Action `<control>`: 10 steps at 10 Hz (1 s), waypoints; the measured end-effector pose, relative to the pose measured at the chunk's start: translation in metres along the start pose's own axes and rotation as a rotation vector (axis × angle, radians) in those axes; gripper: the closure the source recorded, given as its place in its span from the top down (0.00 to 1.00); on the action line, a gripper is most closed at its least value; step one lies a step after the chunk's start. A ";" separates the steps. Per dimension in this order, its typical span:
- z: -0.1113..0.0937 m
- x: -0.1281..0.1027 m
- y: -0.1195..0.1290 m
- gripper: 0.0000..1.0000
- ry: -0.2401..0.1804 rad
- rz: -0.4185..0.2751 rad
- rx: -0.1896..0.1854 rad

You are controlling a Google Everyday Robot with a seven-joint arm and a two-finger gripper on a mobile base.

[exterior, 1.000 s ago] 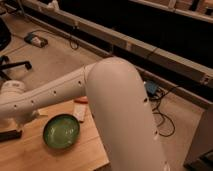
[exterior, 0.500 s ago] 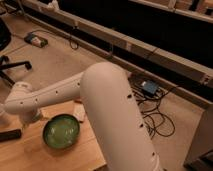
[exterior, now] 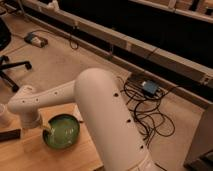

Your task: Pick up the ceramic bowl

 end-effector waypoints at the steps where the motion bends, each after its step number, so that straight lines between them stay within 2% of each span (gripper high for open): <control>1: 0.000 -0.001 0.002 0.65 0.000 0.026 0.010; 3: 0.000 -0.001 0.004 0.47 0.000 0.057 0.018; 4: -0.001 0.001 0.003 0.33 -0.004 0.051 0.014; 7: -0.002 0.003 -0.001 0.07 -0.014 0.028 -0.002; 8: -0.003 0.004 -0.001 0.01 -0.016 0.021 -0.013; 10: -0.009 0.006 -0.002 0.00 -0.003 0.005 -0.024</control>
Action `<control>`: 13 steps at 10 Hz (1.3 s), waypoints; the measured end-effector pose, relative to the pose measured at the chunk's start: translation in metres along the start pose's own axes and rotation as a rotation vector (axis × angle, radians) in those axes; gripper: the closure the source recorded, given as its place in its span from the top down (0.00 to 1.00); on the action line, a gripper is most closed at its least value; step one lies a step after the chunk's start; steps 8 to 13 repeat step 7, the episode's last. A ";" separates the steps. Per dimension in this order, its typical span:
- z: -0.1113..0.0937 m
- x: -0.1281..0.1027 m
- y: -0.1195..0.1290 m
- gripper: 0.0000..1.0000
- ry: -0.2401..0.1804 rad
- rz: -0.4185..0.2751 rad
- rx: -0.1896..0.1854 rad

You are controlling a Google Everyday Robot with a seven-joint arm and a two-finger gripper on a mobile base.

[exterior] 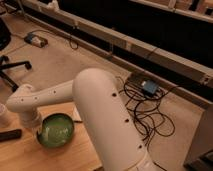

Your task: Pick up the ceramic bowl

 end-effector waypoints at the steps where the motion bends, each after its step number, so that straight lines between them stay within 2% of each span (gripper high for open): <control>1: -0.011 0.000 -0.002 0.00 0.061 -0.019 0.009; 3: -0.043 -0.004 -0.004 0.00 0.185 -0.048 0.023; 4: -0.069 -0.008 -0.007 0.00 0.254 -0.074 0.020; 7: -0.132 -0.021 -0.020 0.00 0.405 -0.153 -0.008; 13: -0.132 -0.021 -0.020 0.00 0.405 -0.153 -0.008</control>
